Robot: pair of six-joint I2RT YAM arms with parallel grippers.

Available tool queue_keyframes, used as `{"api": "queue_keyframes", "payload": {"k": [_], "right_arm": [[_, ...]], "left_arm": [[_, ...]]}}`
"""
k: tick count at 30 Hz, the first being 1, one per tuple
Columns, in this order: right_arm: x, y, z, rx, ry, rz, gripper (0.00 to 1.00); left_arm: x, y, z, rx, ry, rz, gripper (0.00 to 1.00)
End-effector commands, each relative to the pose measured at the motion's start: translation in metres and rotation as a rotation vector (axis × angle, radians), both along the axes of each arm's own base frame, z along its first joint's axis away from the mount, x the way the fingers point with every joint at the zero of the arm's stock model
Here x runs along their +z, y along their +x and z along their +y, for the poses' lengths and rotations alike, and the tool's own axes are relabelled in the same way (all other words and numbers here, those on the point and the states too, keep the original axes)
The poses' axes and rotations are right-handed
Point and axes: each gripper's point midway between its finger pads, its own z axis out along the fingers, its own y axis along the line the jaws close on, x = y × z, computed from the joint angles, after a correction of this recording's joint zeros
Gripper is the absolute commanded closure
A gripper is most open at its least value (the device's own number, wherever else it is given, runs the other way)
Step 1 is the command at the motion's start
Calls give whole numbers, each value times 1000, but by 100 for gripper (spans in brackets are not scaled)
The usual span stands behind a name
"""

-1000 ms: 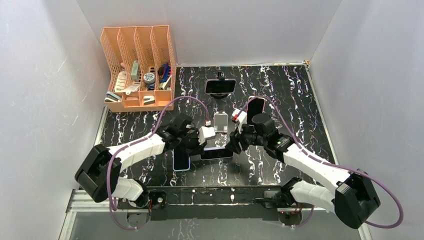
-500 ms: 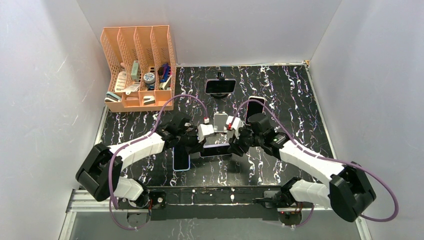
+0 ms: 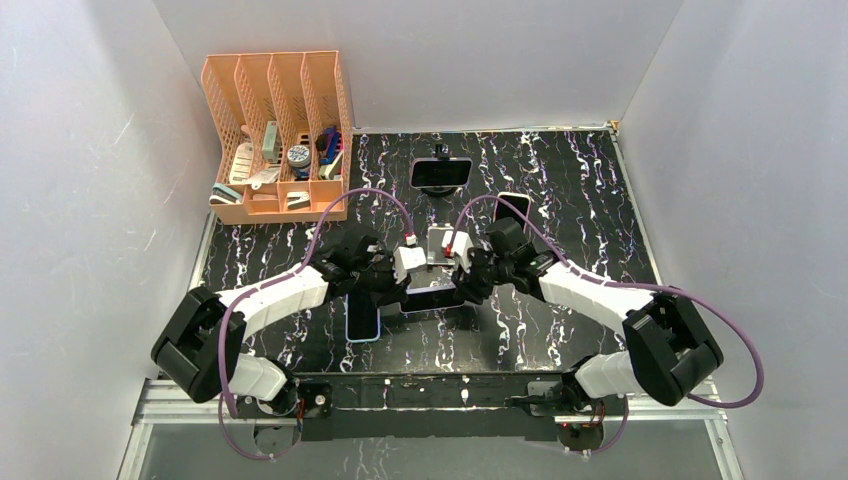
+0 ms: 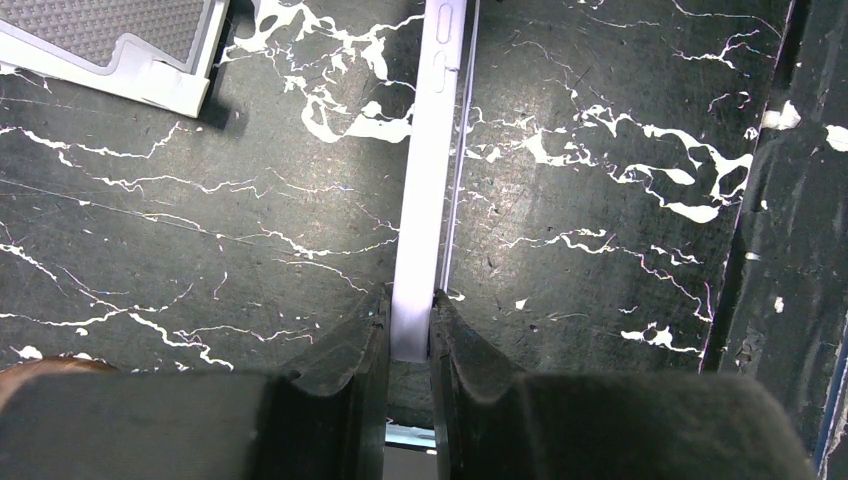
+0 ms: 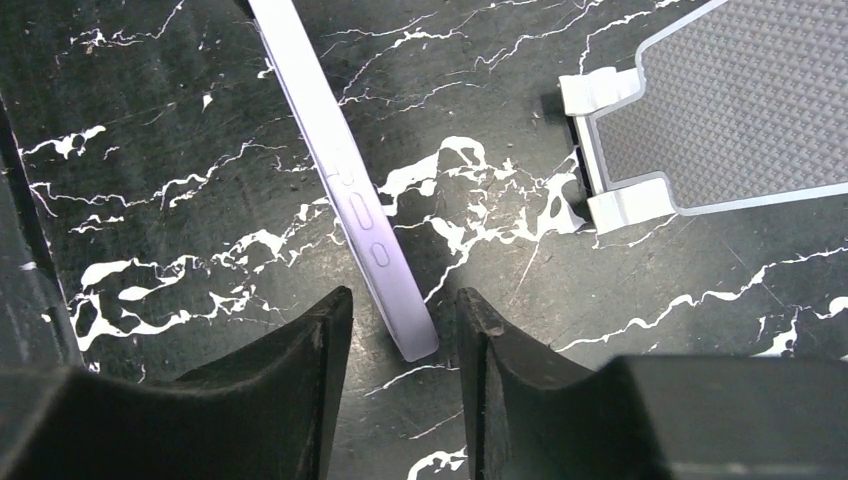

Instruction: Place the phone on the phone stand

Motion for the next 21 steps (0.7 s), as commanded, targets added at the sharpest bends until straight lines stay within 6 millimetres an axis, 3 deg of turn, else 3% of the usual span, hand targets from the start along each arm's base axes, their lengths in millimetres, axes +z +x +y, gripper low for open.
{"api": "queue_keyframes", "payload": {"k": [1,11,16,21], "right_arm": [[20,14,10,34,44,-58,52],[15,15,11,48,44,-35,97],[14,17,11,47,39,-25,99],[33,29,9,24,59,-93,99]], "left_arm": [[2,19,6,42,9,-70,100],[4,27,5,54,8,-67,100],[8,37,-1,42,3,-72,100],[18,53,-10,27,-6,-98,100]]}}
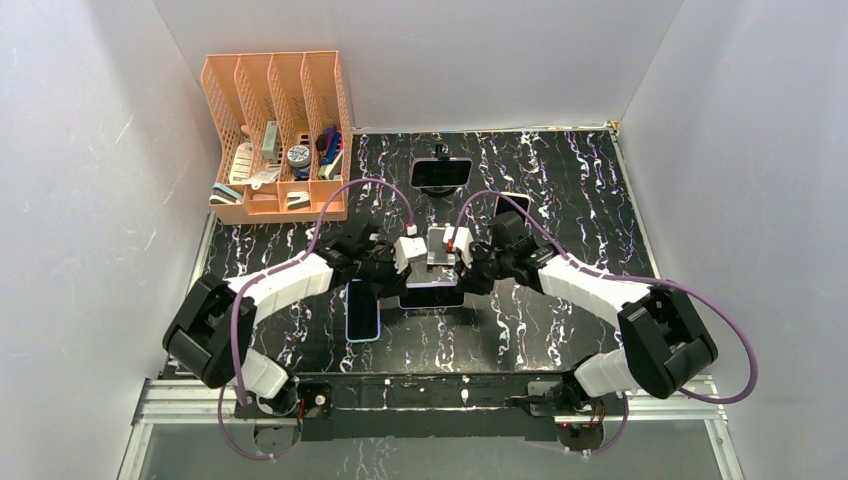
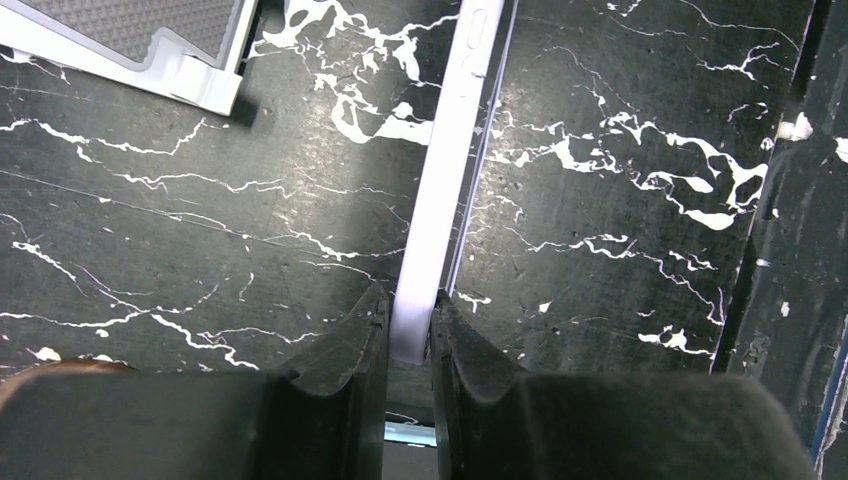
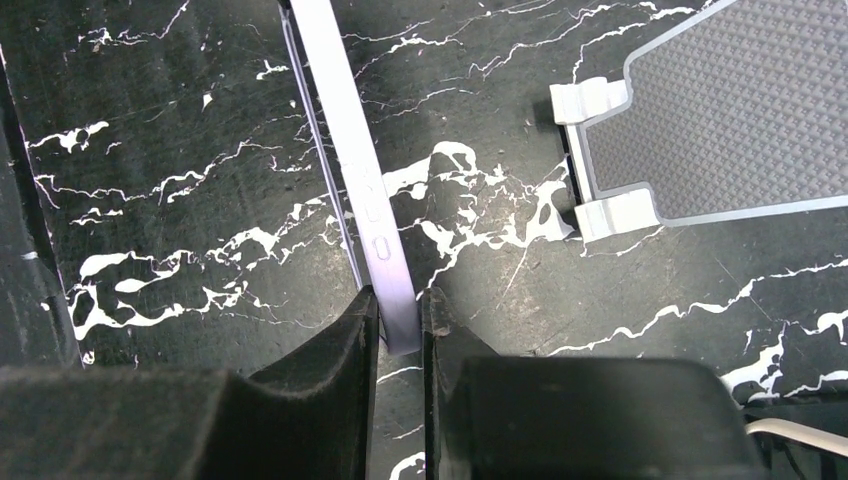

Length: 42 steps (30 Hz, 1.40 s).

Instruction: Place the phone on the phone stand

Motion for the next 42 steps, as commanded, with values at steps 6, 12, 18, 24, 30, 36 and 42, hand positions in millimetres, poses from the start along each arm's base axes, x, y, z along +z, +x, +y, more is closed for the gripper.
{"api": "queue_keyframes", "payload": {"k": [6,12,18,24,30,36,42], "right_arm": [[63,46,8,-45,85,-196,99],[83,67,12,-38,97,-225,99],[95,92,10,-49,105,-257,99],[97,111,8,-59,110,-255,99],[94,116,7,-54,121,-230,99],[85,112,8,-48,137,-197,99],[80,105,12,-45,162,-145,99]], "left_arm": [[42,63,-24,-17,-30,-182,100],[61,83,-32,-33,-43,-205,100],[79,113,-34,-28,-60,-235,100],[81,135,-37,-24,-73,-236,100],[79,139,-39,-15,-88,-208,100],[68,130,-39,-27,-90,-158,100],[62,126,-40,-38,-96,-130,100]]}}
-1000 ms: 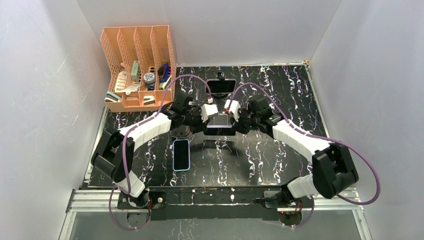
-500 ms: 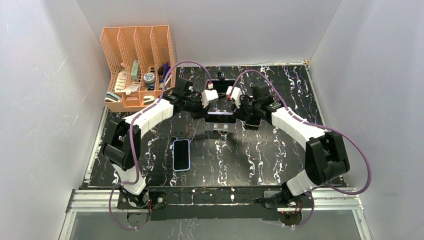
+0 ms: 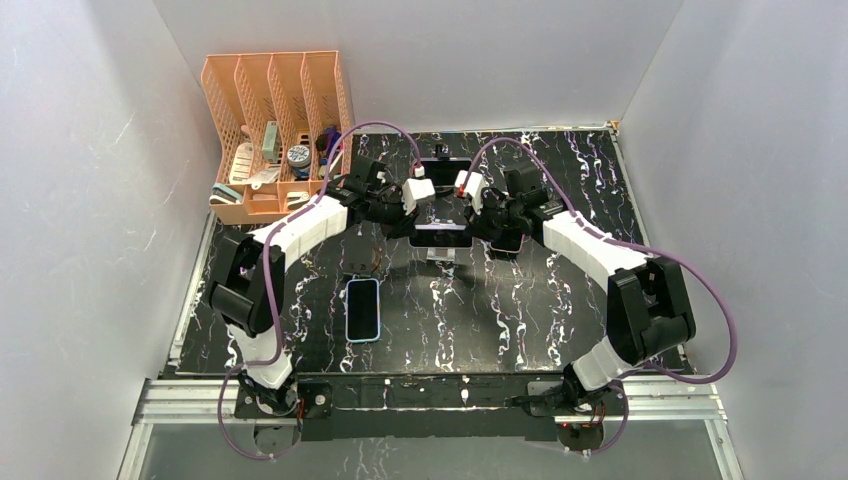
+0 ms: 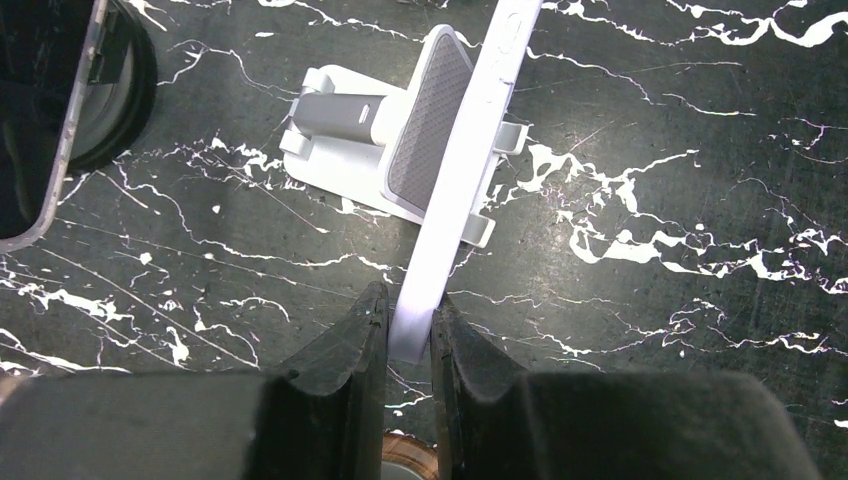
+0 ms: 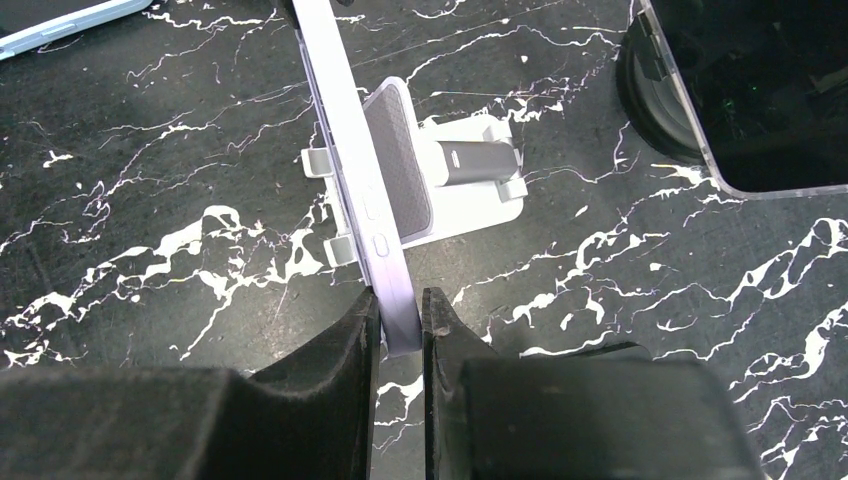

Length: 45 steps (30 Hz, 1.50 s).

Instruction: Place the phone on the phone stand

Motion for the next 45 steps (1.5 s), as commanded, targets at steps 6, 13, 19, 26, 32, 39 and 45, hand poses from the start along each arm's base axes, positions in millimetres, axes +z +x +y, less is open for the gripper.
{"api": "queue_keyframes", "payload": {"k": [6,13,19,26,32,39,45], "right_arm": [[17,-11,30,81,145,46,99],[1,-20,31,76,157,106,99],[-8,-21,29,65,145,119,99],[-15,-21,27,52,132,132,99],[-24,-20,23,12,119,149,93],[-31,-5,16,-80,91,136,68],[-24,9,11,-142,90,68,58]], "left_arm": [[3,-2,-14,-23,-62,20,100],[-4,-3,-13,-18,-59,27,100],[-9,-2,-17,-6,-88,47,100],[-9,4,-24,1,-115,48,100],[-8,12,-26,31,-127,37,100],[-6,19,-27,62,-127,31,92],[-1,25,-24,87,-116,11,70]]}}
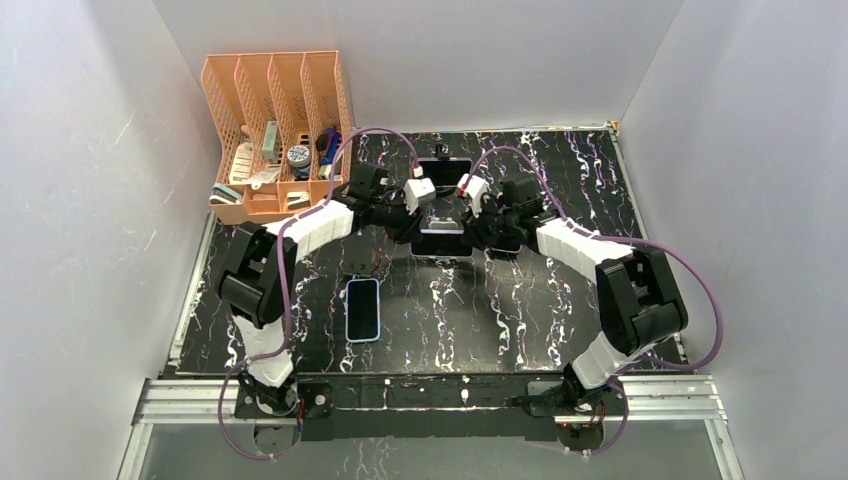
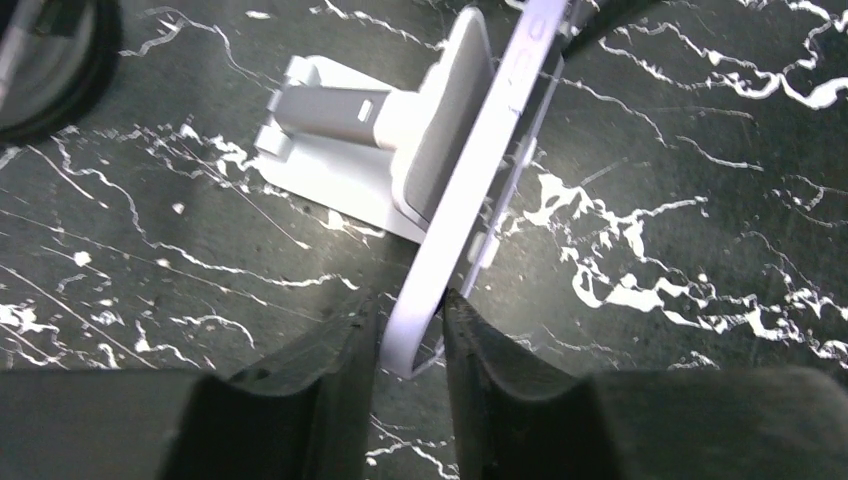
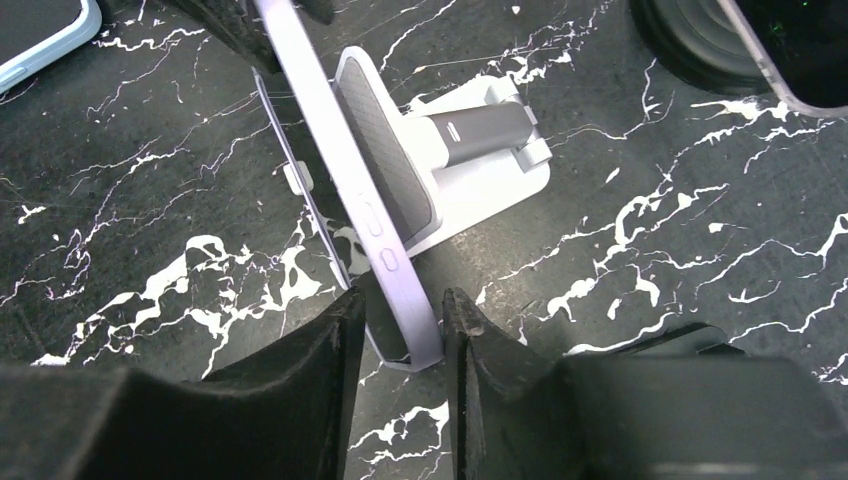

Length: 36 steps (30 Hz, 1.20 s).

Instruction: Place the phone on the phone stand

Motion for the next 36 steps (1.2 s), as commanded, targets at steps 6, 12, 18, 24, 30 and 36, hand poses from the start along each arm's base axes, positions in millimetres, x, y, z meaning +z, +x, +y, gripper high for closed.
{"api": "queue_keyframes", "payload": {"k": [6,12,18,24,30,36], "right_arm": [[35,15,9,-57,72,-143,46],[58,21,7,-79,96,-236,40],[92,37,-2,-159,109,-349,20],[144,32,7,-179,227,-406,5],[160,10,23,-196,290,-377,1],[140,-29,73,-258,189,-199,1]], "left_arm": [[39,30,-9,40,-57,-128,53],[56,38,1,81,-79,-150,49],[105,51,22,203,-146,-247,45],[145,34,64,470,-173,-230,24],[114,-22,98,747,-139,73,2],[68,-79,132,1074,-193,274,2]]}}
